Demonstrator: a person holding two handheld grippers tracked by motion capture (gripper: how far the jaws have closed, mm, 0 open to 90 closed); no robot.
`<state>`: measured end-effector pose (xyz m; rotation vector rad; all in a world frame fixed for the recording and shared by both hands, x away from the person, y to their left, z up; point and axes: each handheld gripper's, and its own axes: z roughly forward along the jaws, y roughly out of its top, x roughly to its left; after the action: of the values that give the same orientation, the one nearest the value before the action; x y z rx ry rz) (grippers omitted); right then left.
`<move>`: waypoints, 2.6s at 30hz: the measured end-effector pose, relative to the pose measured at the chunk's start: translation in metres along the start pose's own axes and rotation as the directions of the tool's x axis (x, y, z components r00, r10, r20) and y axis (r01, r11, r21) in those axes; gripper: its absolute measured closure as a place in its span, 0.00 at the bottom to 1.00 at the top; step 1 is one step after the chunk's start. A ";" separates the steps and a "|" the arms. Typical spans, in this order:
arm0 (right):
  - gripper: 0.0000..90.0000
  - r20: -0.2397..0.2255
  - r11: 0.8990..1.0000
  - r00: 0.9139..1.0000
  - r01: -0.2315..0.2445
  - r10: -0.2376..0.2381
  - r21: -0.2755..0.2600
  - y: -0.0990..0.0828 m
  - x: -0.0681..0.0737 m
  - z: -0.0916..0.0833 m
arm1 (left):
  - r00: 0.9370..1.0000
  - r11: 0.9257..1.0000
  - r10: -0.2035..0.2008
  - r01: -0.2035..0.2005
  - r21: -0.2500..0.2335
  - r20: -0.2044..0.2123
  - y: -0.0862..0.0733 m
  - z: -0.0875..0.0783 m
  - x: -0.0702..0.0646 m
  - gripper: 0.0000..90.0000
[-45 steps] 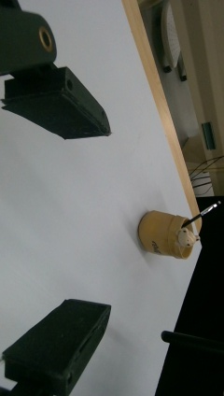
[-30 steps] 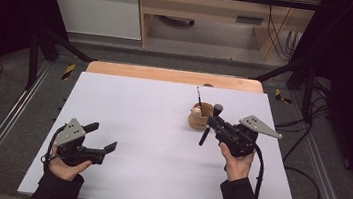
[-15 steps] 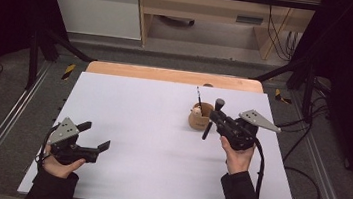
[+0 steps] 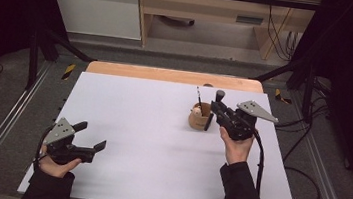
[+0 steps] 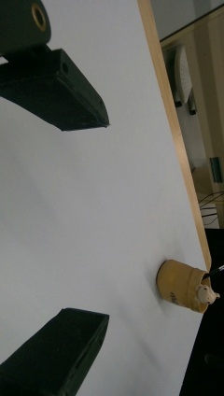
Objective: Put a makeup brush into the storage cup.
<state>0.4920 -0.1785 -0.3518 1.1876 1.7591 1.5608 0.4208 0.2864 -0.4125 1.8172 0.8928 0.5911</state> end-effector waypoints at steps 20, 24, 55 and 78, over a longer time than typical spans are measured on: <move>0.86 0.076 1.000 0.997 0.015 -0.014 -0.007 0.016 -0.008 0.026 | 1.000 1.000 -0.003 0.003 -0.004 0.000 -0.001 -0.003 0.001 0.06; 0.86 0.099 1.000 0.995 0.024 -0.023 -0.002 0.018 -0.012 0.030 | 1.000 1.000 0.001 -0.001 -0.003 0.002 -0.001 -0.002 0.000 0.06; 0.86 0.180 0.999 0.983 0.024 -0.029 0.027 0.011 -0.030 0.074 | 1.000 1.000 0.007 -0.007 -0.005 0.002 0.000 -0.001 -0.002 0.06; 0.86 0.188 0.995 0.982 0.014 -0.032 0.094 -0.007 -0.034 0.088 | 1.000 1.000 0.014 -0.014 -0.009 -0.001 0.000 -0.002 -0.003 0.06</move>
<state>0.5796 -0.1607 -0.3834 1.3086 1.7291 1.3187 0.4181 0.2853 -0.4114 1.8167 0.8772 0.6037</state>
